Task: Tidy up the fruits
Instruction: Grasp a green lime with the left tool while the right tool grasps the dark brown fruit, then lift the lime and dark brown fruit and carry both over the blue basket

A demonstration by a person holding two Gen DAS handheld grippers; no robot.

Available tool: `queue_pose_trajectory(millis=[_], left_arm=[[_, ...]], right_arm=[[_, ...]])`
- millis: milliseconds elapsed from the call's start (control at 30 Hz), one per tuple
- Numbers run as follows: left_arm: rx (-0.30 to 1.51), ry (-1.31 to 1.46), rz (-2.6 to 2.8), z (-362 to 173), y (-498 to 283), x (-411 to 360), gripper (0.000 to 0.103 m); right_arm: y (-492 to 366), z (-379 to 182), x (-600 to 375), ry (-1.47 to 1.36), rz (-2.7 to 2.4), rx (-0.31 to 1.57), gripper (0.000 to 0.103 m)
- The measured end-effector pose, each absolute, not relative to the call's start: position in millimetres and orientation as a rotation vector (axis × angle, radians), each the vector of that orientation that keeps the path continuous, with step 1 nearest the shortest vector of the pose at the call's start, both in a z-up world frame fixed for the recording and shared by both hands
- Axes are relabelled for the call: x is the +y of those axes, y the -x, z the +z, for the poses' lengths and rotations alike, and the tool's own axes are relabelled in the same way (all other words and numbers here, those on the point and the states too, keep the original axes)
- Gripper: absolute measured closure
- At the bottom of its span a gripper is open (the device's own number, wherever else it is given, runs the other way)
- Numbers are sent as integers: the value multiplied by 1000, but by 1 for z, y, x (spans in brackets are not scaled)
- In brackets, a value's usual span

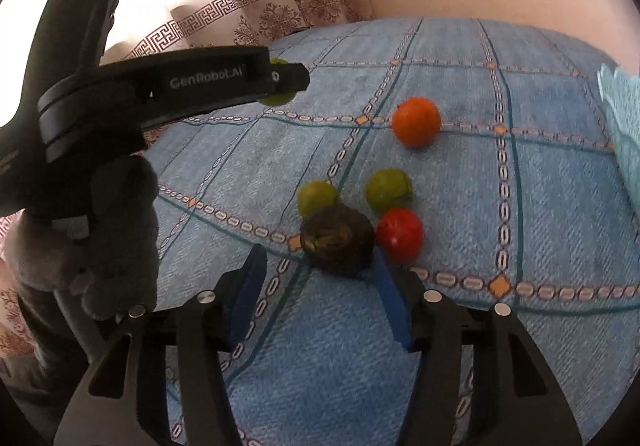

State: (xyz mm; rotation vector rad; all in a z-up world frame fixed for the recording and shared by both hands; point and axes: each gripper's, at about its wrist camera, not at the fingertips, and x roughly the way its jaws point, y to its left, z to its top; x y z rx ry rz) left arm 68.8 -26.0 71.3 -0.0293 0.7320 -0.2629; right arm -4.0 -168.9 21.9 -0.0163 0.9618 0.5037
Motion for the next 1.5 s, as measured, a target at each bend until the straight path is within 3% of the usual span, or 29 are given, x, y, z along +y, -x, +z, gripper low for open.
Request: queue_pose_trajectory(millis=[267,400,1500], left_arm=[[727,45,-264,73,-69,-22,63],[728,51,-262,73,-68,-21,63],[684,5,-319,99,-43,-52,63]], right_arm=[[-4,18,-150,131,460,932,47],[-8,13,-142,198,425,944,60],[15,91,-237,-5,349,751,60]])
